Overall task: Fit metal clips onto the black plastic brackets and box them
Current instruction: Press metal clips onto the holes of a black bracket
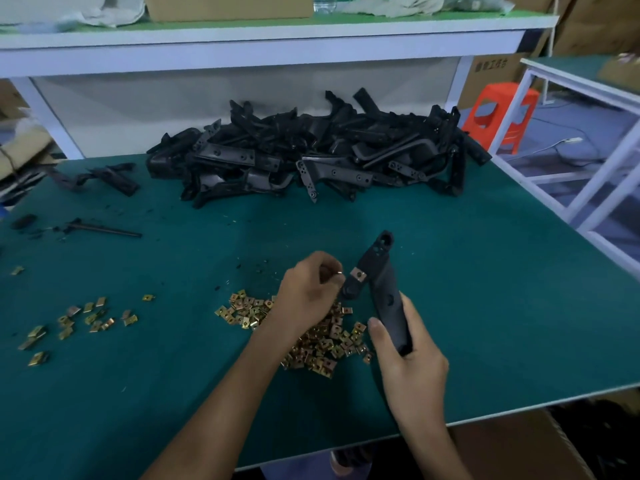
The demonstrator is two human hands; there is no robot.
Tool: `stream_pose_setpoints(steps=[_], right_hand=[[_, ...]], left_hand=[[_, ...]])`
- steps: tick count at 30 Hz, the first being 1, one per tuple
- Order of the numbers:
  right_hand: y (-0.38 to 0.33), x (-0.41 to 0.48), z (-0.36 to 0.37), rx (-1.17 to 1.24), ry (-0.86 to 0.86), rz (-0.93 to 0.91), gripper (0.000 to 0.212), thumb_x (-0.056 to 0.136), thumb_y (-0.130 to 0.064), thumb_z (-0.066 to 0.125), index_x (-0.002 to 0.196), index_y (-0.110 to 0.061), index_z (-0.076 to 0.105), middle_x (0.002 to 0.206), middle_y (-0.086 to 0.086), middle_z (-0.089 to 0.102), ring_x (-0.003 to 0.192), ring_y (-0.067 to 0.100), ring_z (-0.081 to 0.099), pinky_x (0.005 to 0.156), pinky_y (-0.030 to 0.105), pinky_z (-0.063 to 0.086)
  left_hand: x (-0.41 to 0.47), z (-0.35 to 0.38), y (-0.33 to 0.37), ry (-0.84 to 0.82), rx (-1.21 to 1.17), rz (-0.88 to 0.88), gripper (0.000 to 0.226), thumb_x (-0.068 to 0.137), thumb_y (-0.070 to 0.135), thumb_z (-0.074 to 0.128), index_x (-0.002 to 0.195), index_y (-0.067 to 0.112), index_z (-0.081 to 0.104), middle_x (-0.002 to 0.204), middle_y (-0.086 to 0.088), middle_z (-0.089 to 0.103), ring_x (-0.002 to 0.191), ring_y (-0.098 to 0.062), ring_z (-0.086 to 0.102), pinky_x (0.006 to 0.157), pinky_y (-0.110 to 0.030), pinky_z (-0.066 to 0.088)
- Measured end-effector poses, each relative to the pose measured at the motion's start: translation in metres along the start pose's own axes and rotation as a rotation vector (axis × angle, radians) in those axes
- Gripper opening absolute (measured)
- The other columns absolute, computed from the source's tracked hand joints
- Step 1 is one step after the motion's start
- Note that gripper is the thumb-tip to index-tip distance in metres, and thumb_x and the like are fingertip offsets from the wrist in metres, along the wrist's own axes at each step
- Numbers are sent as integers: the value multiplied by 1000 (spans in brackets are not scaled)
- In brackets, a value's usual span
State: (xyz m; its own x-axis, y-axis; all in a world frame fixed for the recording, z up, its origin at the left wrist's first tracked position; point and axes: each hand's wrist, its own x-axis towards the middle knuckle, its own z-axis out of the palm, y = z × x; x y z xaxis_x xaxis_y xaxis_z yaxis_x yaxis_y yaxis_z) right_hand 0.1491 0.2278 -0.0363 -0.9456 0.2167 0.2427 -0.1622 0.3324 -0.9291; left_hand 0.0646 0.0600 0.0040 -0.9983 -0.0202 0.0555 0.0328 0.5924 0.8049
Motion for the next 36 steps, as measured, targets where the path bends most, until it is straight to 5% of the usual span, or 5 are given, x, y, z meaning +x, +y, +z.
stream_pose_setpoints(steps=[7,15,19,28,36], right_hand=[[3,-4,5,-94,-110,-33,60,85,-36,77,141,-35,57,125,-8,71,106,1,67,86,29,55],[6,-5,7,-140,-104,-68,51,84,-38,78,130,-49,58,100,-16,73,87,-6,65,69,13,47],[5,-5,8,-150,-102,-88,56,85,-36,78,129,-55,51,97,-31,68,86,-9,64,68,9,44],[3,-5,8,-164,-103,-134,53,87,-42,76,134,-49,52,98,-25,68,85,-8,64,67,6,42],[4,-5,9,-193,-110,-130,56,84,-48,71,138,-42,56,106,-19,71,91,-4,66,72,13,48]], left_hand=[[-32,-48,13,92,-644,-69,12,89,19,74,95,30,73,90,1,76,85,-12,70,80,-27,56],[-48,-69,13,66,-646,22,24,92,8,70,99,29,78,92,-6,76,84,-12,69,80,-21,55],[-47,-64,10,56,-574,23,23,97,13,65,96,33,76,88,13,71,83,-1,62,79,-19,51],[-47,-59,9,36,-570,-28,31,101,14,59,114,38,74,108,5,75,108,-14,69,102,-40,52],[-46,-67,14,-56,-614,-40,33,96,6,65,119,30,67,91,-2,76,84,-13,70,78,-25,55]])
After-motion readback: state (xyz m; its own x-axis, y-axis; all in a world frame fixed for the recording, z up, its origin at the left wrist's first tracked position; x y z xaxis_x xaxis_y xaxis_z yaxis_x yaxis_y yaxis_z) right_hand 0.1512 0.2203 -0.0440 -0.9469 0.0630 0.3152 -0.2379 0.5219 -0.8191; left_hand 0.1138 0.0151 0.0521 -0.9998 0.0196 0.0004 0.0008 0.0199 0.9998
